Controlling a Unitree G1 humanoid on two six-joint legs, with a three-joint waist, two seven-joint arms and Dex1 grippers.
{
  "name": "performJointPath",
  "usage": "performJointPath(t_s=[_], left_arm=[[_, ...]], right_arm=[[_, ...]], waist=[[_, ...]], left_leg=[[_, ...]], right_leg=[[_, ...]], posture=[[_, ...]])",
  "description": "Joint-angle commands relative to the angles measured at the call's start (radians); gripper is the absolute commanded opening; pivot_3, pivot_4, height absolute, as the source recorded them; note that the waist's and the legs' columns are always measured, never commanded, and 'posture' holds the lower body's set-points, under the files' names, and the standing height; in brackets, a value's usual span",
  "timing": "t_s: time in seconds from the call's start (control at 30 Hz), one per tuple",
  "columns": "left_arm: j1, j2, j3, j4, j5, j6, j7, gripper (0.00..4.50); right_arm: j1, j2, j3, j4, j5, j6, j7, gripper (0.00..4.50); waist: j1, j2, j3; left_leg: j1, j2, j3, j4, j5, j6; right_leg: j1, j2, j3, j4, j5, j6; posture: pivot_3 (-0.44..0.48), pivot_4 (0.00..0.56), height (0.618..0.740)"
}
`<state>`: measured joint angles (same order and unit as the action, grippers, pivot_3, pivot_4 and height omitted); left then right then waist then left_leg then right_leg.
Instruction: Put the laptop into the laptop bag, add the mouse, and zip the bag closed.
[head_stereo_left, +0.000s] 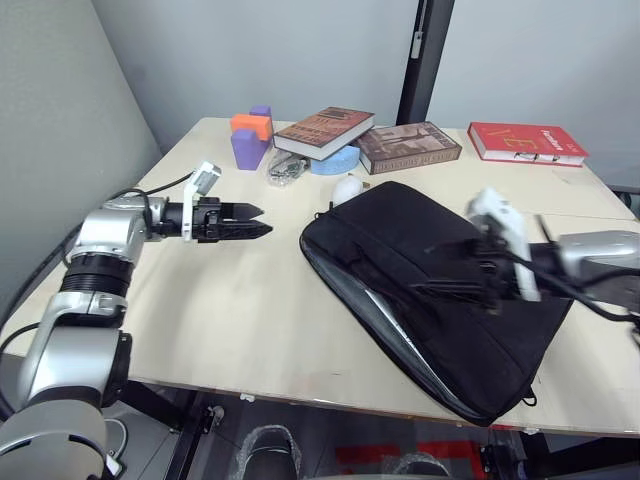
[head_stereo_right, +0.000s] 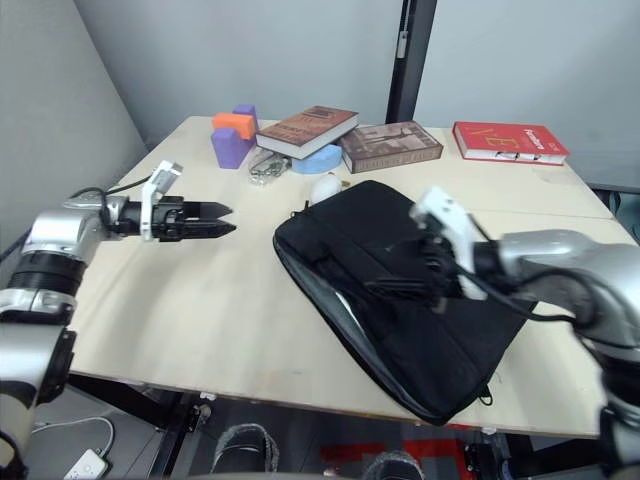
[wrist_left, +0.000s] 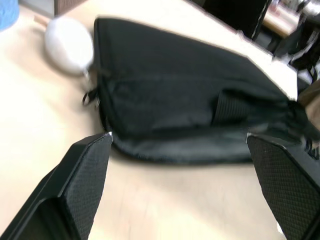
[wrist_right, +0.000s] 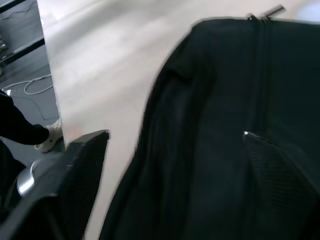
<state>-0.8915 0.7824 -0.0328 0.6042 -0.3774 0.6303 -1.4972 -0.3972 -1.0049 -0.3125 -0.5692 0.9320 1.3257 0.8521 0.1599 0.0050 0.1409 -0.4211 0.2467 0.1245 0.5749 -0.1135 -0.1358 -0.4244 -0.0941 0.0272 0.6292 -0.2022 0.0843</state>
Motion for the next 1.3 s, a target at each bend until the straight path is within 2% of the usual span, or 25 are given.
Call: performJointPath(t_s=[0.03, 0.17, 0.3, 0.53, 0.67, 0.83, 0.93, 1.07, 1.17, 1.3], left_arm=[[-0.047, 0.066, -0.007, 0.047, 0.032, -0.056, -0.081, 4.50], [-0.087, 0.130, -0.002, 0.146, 0.070, -0.119, -0.115, 4.50], [-0.123, 0.221, 0.012, 0.227, 0.096, -0.180, -0.117, 4.50], [-0.119, 0.272, 0.024, 0.279, 0.094, -0.203, -0.117, 4.50], [-0.112, 0.254, 0.021, 0.280, 0.086, -0.203, -0.117, 4.50], [-0.137, 0.177, 0.018, 0.309, 0.104, -0.203, -0.109, 4.50], [-0.138, 0.164, 0.017, 0.317, 0.118, -0.209, -0.115, 4.50], [-0.210, -0.032, 0.040, 0.481, 0.110, -0.133, -0.012, 4.50], [-0.262, -0.124, 0.079, 0.561, 0.099, -0.073, 0.055, 4.50], [-0.282, -0.202, 0.115, 0.621, 0.106, -0.073, 0.155, 4.50]], right_arm=[[0.142, -0.095, -0.205, 0.000, -0.006, -0.079, 0.143, 4.46], [0.341, -0.145, -0.457, 0.079, -0.071, -0.146, 0.260, 4.46], [0.629, -0.112, -0.716, 0.172, -0.255, -0.307, 0.401, 4.46], [0.774, -0.072, -0.880, 0.280, -0.341, -0.426, 0.440, 4.46], [0.784, -0.061, -0.887, 0.307, -0.368, -0.488, 0.420, 4.46], [0.774, -0.048, -0.850, 0.297, -0.354, -0.510, 0.405, 4.46], [0.774, -0.042, -0.845, 0.288, -0.344, -0.515, 0.401, 4.46], [0.635, -0.010, -0.833, 0.106, -0.129, -0.431, 0.314, 4.46], [0.554, -0.022, -0.800, -0.021, 0.004, -0.383, 0.230, 4.46], [0.443, -0.065, -0.751, -0.088, 0.165, -0.356, 0.101, 4.46]], waist=[[0.000, 0.000, 0.000], [-0.001, -0.001, 0.000], [-0.001, -0.001, -0.001], [-0.005, -0.001, -0.001], [-0.008, -0.001, -0.001], [-0.008, -0.001, -0.001], [-0.010, -0.001, -0.001], [-0.004, 0.004, -0.003], [-0.001, 0.004, -0.003], [-0.010, 0.002, -0.001]], left_leg=[[0.000, 0.000, 0.000, 0.000, 0.000, 0.000], [0.000, 0.000, 0.000, 0.002, -0.003, 0.006], [0.001, 0.000, 0.001, 0.003, -0.004, 0.007], [0.004, 0.000, 0.003, 0.003, -0.004, 0.009], [0.006, 0.000, 0.004, 0.003, -0.004, 0.009], [0.006, 0.000, 0.005, 0.003, -0.004, 0.009], [0.006, 0.000, 0.005, 0.003, -0.004, 0.009], [0.009, -0.001, 0.006, 0.003, -0.004, 0.010], [0.009, -0.001, 0.009, 0.005, -0.003, 0.014], [0.007, -0.001, 0.009, 0.006, -0.003, 0.015]], right_leg=[[0.000, 0.000, 0.000, 0.000, 0.000, 0.000], [0.000, -0.001, 0.001, 0.001, 0.000, -0.001], [0.000, -0.001, 0.001, 0.001, -0.001, -0.001], [0.001, -0.002, 0.002, 0.002, -0.002, -0.003], [0.002, -0.002, 0.003, 0.002, -0.002, -0.003], [0.002, -0.002, 0.004, 0.002, -0.002, -0.003], [0.002, -0.002, 0.003, 0.002, -0.002, -0.003], [0.005, -0.003, 0.004, 0.001, -0.002, -0.003], [0.006, -0.006, 0.003, 0.005, -0.002, -0.003], [0.006, -0.006, 0.003, 0.003, -0.002, -0.003]], posture=[[0.000, 0.150, 0.740], [0.000, 0.150, 0.740], [0.000, 0.150, 0.740], [0.000, 0.150, 0.740], [0.000, 0.150, 0.740], [0.000, 0.150, 0.740], [0.000, 0.150, 0.740], [0.000, 0.150, 0.740], [0.000, 0.150, 0.740], [0.000, 0.150, 0.740]])
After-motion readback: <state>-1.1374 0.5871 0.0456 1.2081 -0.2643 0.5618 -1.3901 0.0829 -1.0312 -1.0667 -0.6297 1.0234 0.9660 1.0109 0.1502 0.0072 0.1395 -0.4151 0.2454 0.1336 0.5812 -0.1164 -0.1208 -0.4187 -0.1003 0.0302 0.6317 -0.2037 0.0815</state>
